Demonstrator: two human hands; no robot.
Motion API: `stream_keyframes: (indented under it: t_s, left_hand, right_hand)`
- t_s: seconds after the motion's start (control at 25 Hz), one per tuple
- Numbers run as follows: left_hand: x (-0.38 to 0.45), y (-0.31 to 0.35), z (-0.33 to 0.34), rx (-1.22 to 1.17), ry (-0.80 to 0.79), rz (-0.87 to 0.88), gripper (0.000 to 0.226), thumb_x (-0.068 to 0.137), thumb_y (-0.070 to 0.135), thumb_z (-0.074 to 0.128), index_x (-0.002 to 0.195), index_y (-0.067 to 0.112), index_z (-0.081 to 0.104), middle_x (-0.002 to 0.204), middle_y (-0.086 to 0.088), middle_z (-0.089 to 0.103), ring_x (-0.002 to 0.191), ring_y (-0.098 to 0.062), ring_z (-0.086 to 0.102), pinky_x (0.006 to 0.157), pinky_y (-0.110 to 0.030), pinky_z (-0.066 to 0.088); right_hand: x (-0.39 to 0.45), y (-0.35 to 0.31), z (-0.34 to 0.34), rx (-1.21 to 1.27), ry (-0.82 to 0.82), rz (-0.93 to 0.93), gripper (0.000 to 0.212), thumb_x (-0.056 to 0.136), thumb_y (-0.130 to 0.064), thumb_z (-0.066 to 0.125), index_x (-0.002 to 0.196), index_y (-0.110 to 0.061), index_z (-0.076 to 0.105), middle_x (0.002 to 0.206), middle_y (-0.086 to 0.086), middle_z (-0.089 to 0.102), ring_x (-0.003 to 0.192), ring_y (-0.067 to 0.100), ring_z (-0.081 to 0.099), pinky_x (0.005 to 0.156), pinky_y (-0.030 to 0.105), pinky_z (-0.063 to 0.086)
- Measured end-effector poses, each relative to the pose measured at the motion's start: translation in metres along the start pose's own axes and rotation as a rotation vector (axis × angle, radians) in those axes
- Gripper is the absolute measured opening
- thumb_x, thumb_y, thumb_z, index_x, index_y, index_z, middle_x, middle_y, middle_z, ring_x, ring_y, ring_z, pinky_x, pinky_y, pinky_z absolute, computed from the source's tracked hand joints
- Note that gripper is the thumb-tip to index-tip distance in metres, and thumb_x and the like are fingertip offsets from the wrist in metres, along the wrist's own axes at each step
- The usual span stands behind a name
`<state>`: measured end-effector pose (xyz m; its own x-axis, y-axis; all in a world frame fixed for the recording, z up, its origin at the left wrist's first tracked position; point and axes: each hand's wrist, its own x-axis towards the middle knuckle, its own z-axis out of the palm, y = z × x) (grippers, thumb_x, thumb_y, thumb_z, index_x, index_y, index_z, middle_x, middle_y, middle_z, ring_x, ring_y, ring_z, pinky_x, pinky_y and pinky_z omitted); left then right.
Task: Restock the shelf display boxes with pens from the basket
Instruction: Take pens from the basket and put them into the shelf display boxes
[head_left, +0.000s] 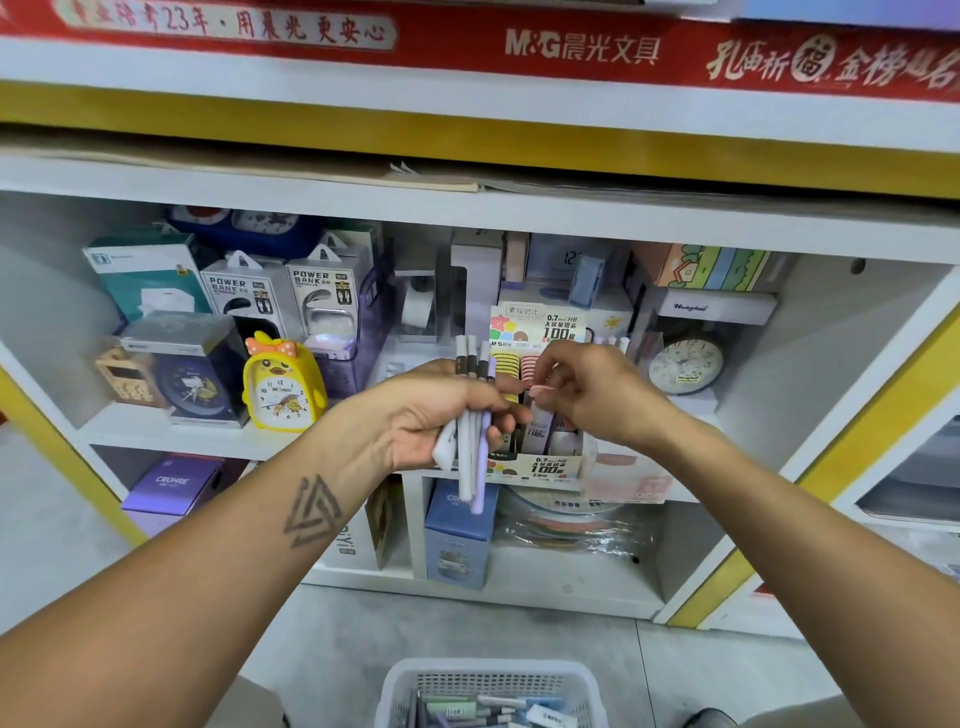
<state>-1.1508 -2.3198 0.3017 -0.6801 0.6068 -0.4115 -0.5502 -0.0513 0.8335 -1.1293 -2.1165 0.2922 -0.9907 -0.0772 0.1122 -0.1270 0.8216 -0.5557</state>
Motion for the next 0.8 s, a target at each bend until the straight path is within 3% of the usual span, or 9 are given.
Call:
stream_keyframes:
  t_s: [0.08, 0.16, 0.24, 0.32, 0.4, 0.52, 0.68, 0.8]
  left_hand:
    - [-0.001, 0.000, 0.002, 0.043, -0.070, 0.011, 0.031, 0.092, -0.009, 0.054, 0.078, 0.004, 0.080, 0.085, -0.021, 0.072, 0.065, -0.017, 0.067, 0.058, -0.020, 0.054]
    - [-0.001, -0.001, 0.003, 0.057, -0.101, 0.028, 0.033, 0.092, -0.009, 0.055, 0.073, 0.005, 0.079, 0.088, -0.024, 0.072, 0.068, -0.020, 0.068, 0.061, -0.021, 0.055]
    - [0.000, -0.003, 0.006, 0.049, -0.111, 0.049, 0.023, 0.091, -0.011, 0.056, 0.083, -0.001, 0.076, 0.093, -0.029, 0.071, 0.069, -0.023, 0.070, 0.061, -0.023, 0.056]
    - [0.002, -0.004, 0.011, 0.039, -0.109, 0.066, 0.016, 0.089, -0.011, 0.059, 0.092, -0.005, 0.073, 0.095, -0.032, 0.070, 0.070, -0.026, 0.071, 0.060, -0.025, 0.058]
    - [0.004, -0.004, 0.015, 0.027, -0.102, 0.082, 0.016, 0.086, -0.010, 0.061, 0.098, -0.005, 0.070, 0.096, -0.033, 0.069, 0.072, -0.027, 0.072, 0.060, -0.026, 0.060]
    - [0.008, -0.005, 0.025, 0.040, -0.117, 0.107, 0.022, 0.079, -0.008, 0.067, 0.100, -0.004, 0.072, 0.099, -0.034, 0.069, 0.072, -0.028, 0.071, 0.060, -0.026, 0.059]
    - [0.014, -0.009, 0.041, 0.030, -0.188, 0.120, 0.027, 0.076, -0.005, 0.070, 0.102, -0.007, 0.071, 0.105, -0.036, 0.067, 0.081, -0.031, 0.072, 0.070, -0.031, 0.061]
    - [0.022, -0.008, 0.047, -0.062, -0.232, 0.107, 0.039, 0.081, -0.005, 0.063, 0.119, -0.010, 0.059, 0.112, -0.036, 0.065, 0.101, -0.042, 0.069, 0.083, -0.044, 0.059]
  right_hand:
    - [0.000, -0.001, 0.003, -0.114, 0.067, -0.070, 0.005, 0.092, -0.025, 0.071, 0.090, -0.029, 0.067, 0.079, -0.013, 0.065, 0.070, 0.003, 0.058, 0.058, 0.016, 0.039]
    - [0.001, -0.005, 0.001, -0.060, 0.195, -0.089, 0.004, 0.093, -0.025, 0.069, 0.092, -0.024, 0.072, 0.075, -0.015, 0.065, 0.066, -0.004, 0.056, 0.060, 0.013, 0.037]
    - [0.001, -0.010, -0.003, 0.295, 0.188, -0.031, 0.009, 0.093, -0.023, 0.070, 0.090, -0.016, 0.075, 0.069, -0.013, 0.068, 0.058, -0.004, 0.057, 0.057, 0.011, 0.041]
    - [-0.005, -0.016, -0.005, 0.621, 0.028, 0.041, 0.011, 0.091, -0.020, 0.073, 0.091, -0.009, 0.076, 0.065, -0.005, 0.070, 0.049, 0.001, 0.057, 0.047, 0.013, 0.042]
    - [-0.009, -0.016, -0.008, 0.692, -0.041, 0.080, 0.011, 0.087, -0.015, 0.076, 0.091, -0.005, 0.076, 0.065, 0.000, 0.070, 0.050, 0.006, 0.057, 0.046, 0.016, 0.042]
    - [-0.010, -0.008, -0.018, 0.725, -0.031, 0.147, 0.014, 0.087, -0.018, 0.076, 0.097, -0.008, 0.076, 0.081, 0.006, 0.072, 0.064, 0.010, 0.057, 0.052, 0.021, 0.040]
    - [-0.016, 0.001, -0.030, 0.877, -0.093, 0.161, 0.014, 0.085, -0.009, 0.076, 0.098, -0.005, 0.072, 0.081, 0.009, 0.071, 0.066, 0.014, 0.062, 0.054, 0.021, 0.049]
    - [-0.017, 0.010, -0.047, 1.000, 0.088, 0.184, 0.006, 0.088, 0.000, 0.068, 0.095, -0.001, 0.069, 0.079, 0.013, 0.071, 0.062, 0.017, 0.062, 0.056, 0.024, 0.052]
